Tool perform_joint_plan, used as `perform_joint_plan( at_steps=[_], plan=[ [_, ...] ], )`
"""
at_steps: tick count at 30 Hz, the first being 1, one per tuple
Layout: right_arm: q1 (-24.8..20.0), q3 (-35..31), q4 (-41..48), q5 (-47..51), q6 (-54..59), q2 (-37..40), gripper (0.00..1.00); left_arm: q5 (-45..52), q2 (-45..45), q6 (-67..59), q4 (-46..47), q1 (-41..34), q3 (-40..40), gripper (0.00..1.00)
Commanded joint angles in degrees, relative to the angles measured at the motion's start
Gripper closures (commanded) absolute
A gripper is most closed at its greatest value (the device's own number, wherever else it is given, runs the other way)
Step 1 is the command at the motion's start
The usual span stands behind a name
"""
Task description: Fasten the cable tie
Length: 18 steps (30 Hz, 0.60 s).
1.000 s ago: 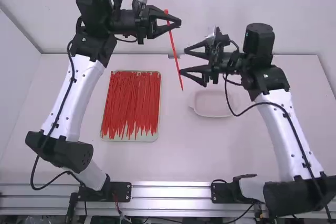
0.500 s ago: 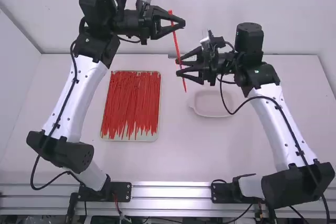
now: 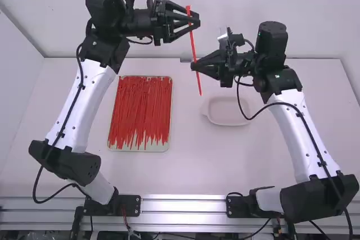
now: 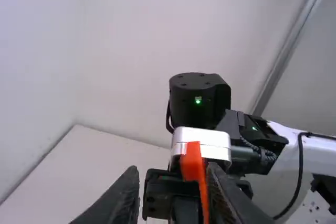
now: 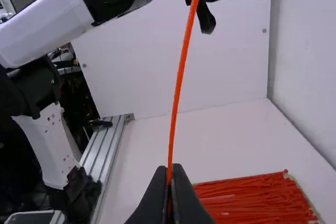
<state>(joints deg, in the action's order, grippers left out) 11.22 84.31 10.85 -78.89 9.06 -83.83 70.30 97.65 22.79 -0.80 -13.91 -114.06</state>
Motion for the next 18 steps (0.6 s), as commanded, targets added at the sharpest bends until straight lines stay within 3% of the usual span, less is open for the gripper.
perform_joint_plan(
  at_steps=[1,10,14,18],
  plan=[
    [-0.04,1.16,-2.16,-0.42,-1.86,-0.15,1.0,-0.74,-0.35,0.44,-2.03,0.35,-0.94,0.66],
    [0.37,1.16,-10.21,0.17,-4.33,-0.15,1.0,0.24,-0.35,6.54,-12.24,0.76,-0.94,0.68],
    [0.39,1.16,-10.67,3.04,-5.16,-0.17,1.0,1.55,-0.35,9.42,-14.86,0.83,-0.94,0.74],
    [0.39,1.16,-10.91,3.52,-4.61,-0.15,1.0,2.21,-0.35,9.38,-16.15,0.57,-0.94,0.73]
  ],
)
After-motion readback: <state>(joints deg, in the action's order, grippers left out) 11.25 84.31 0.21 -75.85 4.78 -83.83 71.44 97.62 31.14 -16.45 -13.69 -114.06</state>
